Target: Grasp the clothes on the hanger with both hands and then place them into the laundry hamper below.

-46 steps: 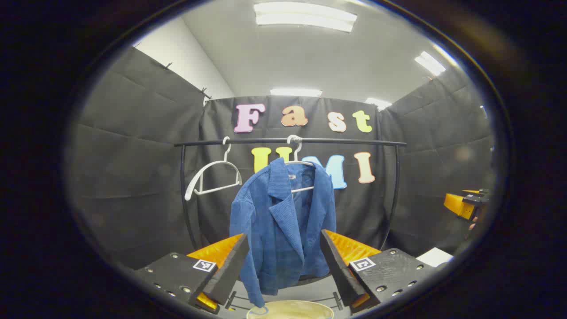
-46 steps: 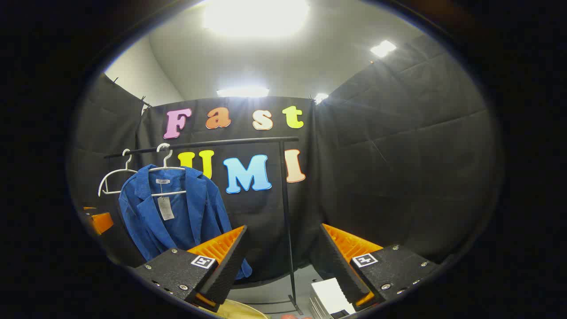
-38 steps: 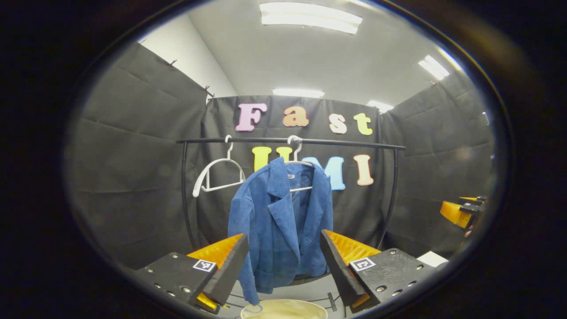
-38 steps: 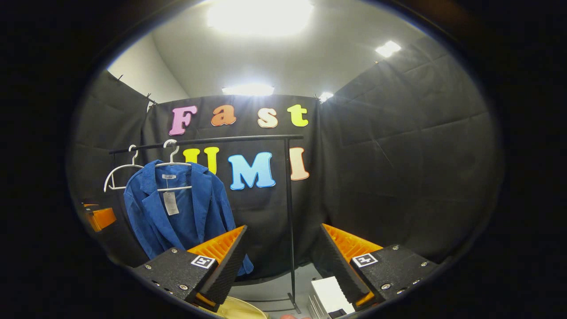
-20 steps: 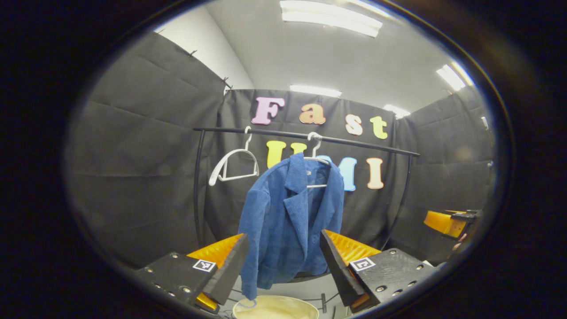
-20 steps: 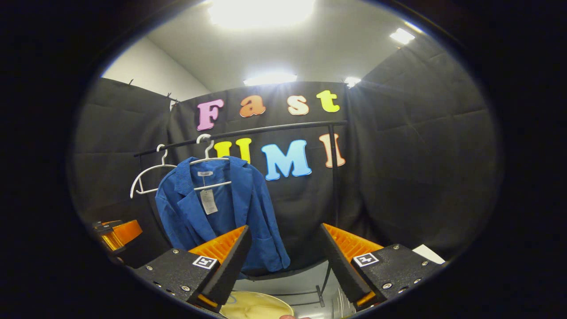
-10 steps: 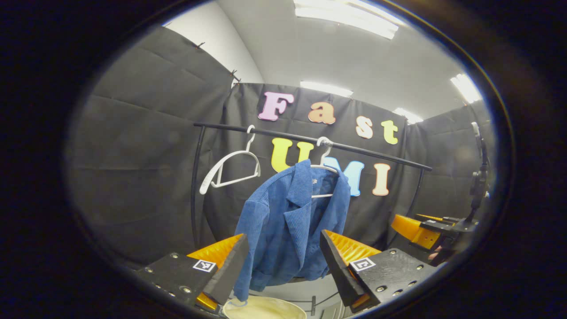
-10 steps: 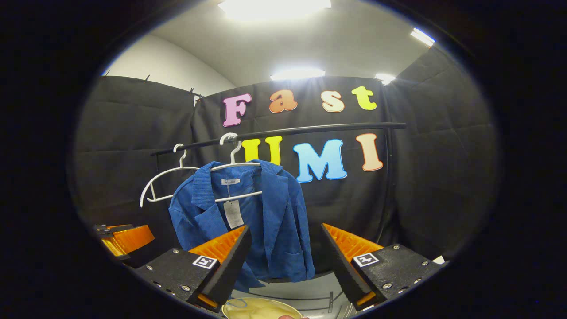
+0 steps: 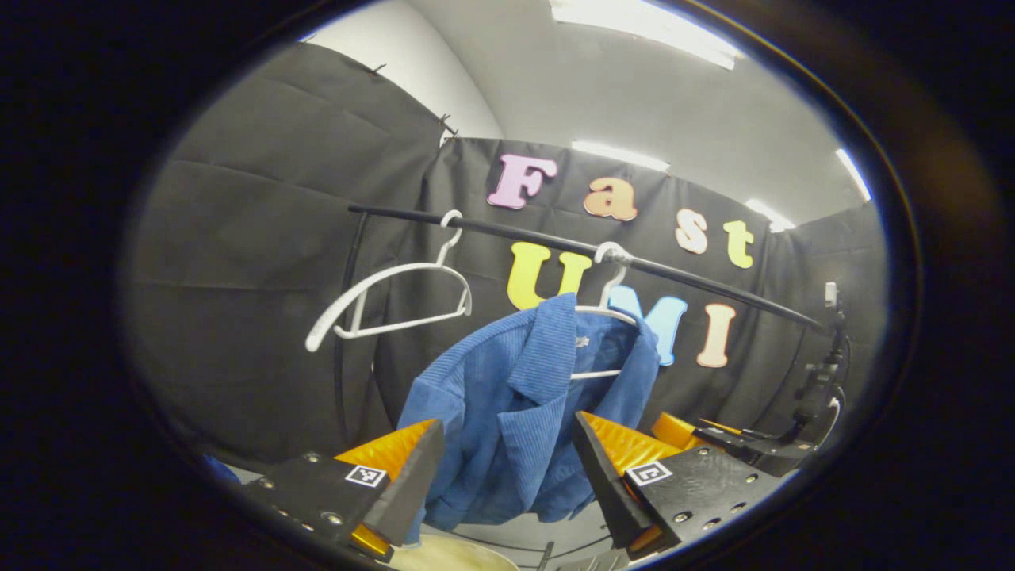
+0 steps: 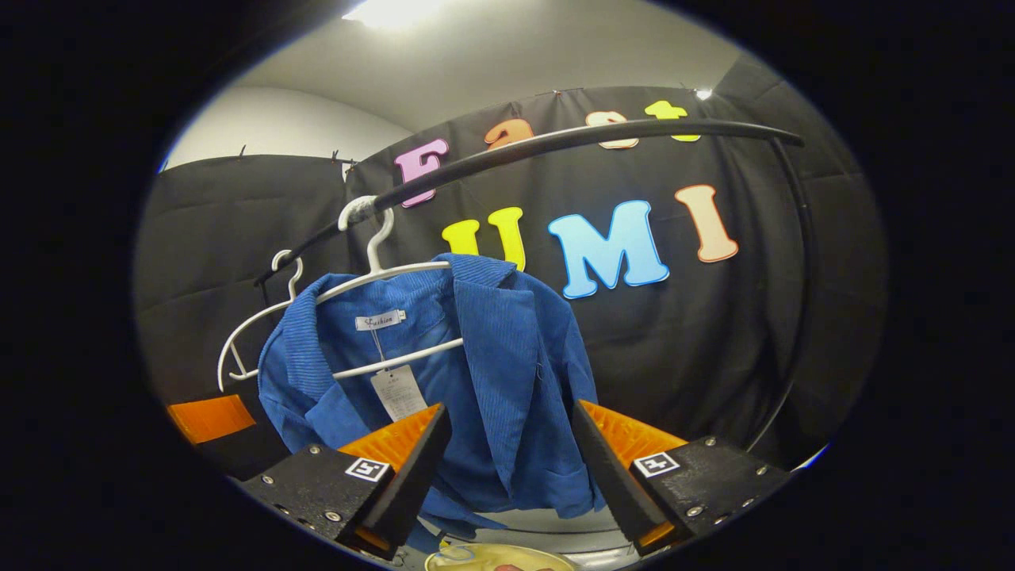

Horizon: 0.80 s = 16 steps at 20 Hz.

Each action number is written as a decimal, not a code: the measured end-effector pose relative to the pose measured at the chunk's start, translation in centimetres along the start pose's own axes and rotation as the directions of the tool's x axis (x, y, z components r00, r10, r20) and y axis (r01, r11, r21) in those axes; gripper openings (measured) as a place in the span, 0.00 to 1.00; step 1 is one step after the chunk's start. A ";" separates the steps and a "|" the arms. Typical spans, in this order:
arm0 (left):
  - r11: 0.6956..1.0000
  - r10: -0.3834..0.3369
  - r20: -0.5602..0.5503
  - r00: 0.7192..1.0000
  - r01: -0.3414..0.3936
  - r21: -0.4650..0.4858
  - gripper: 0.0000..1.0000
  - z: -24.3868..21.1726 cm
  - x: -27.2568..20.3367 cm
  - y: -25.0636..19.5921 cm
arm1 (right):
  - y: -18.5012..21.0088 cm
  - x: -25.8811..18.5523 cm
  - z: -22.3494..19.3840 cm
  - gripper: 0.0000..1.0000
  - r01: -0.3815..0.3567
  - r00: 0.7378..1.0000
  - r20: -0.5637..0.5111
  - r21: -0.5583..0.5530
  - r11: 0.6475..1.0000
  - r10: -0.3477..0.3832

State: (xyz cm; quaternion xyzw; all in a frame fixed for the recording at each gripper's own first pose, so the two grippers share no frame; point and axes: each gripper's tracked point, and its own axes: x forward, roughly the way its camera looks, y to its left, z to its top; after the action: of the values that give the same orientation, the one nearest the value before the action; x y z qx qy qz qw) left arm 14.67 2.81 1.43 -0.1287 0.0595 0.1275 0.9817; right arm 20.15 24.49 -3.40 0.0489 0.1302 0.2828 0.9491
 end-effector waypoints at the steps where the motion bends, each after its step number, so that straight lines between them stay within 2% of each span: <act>1: 1.000 0.018 -0.010 1.000 -0.018 -0.002 0.92 -0.5 1.1 -0.3 | 0.0 1.3 -0.2 0.95 -0.017 1.000 -0.009 -0.003 1.000 0.017; 3: 0.998 0.056 -0.018 0.998 -0.056 0.003 0.92 -1.3 3.0 -0.8 | 0.1 3.7 -0.5 0.92 -0.060 0.998 -0.032 0.005 0.998 0.060; 4: 0.997 0.076 -0.022 0.997 -0.076 0.010 0.92 -1.5 3.7 -0.9 | 0.1 4.7 -0.6 0.95 -0.080 0.996 -0.042 0.013 0.997 0.081; 7: 0.991 0.135 -0.028 0.990 -0.135 0.023 0.92 -2.4 5.9 -1.3 | -0.3 7.6 -0.8 0.95 -0.119 0.991 -0.056 0.027 0.993 0.120; 8: 0.988 0.156 -0.031 0.987 -0.155 0.019 0.92 -2.7 6.5 -1.4 | -0.5 8.3 -0.9 0.91 -0.125 0.990 -0.059 0.026 0.992 0.126; 9: 0.984 0.177 -0.035 0.984 -0.177 0.009 0.92 -3.2 7.0 -1.4 | -0.5 9.1 -1.3 0.95 -0.131 0.989 -0.066 0.023 0.991 0.133; 16: 0.964 0.264 -0.028 0.964 -0.264 0.010 0.92 -4.4 10.3 -2.0 | 0.2 11.4 -1.4 0.95 -0.189 0.980 -0.065 0.013 0.982 0.190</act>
State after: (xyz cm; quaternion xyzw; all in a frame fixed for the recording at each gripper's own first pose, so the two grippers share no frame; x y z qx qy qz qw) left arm 24.67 2.20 -3.88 -0.1183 0.0909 0.2551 0.9553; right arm 28.86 30.95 -7.23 0.0550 0.1573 0.3729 0.9128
